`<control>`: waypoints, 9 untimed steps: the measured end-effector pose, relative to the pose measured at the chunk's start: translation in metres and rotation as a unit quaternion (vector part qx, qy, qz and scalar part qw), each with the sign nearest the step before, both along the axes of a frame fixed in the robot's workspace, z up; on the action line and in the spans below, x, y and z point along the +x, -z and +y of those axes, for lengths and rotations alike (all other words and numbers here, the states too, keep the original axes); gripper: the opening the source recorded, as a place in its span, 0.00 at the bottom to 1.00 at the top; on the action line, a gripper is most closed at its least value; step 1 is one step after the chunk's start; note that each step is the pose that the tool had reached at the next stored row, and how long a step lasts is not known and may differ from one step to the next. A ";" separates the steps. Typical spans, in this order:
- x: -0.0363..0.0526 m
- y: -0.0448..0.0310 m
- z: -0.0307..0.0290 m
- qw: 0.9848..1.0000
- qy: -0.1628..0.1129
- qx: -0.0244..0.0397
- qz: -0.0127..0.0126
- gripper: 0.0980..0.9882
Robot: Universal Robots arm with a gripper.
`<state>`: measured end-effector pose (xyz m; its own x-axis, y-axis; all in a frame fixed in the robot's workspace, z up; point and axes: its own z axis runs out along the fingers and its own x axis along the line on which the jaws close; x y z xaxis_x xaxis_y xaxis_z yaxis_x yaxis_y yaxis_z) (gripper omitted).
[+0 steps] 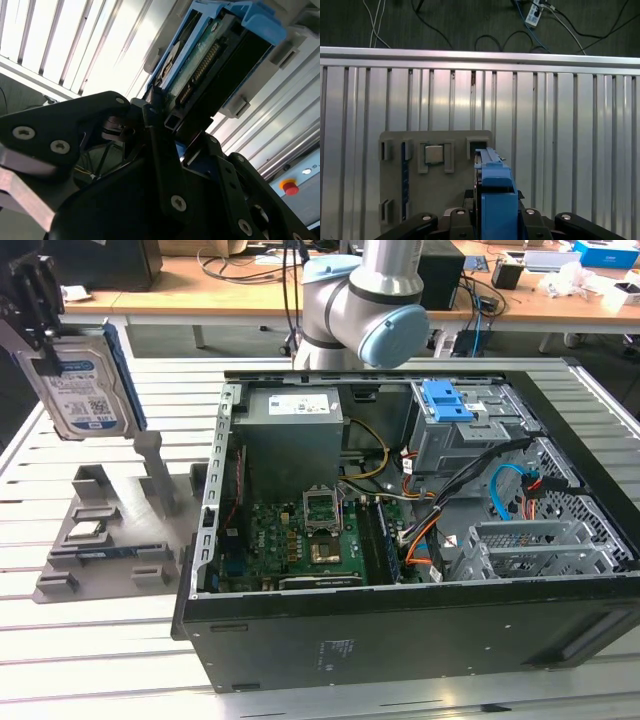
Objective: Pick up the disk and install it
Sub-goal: 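Pick up the disk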
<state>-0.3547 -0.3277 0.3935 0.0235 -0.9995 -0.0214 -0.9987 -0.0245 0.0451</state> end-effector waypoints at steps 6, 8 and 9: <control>0.0000 -0.0113 0.0009 1.000 0.000 0.000 0.000 0.30; 0.0000 -0.0148 0.0012 1.000 0.000 0.000 0.000 0.30; 0.0000 -0.0167 0.0013 1.000 0.000 0.000 0.000 0.30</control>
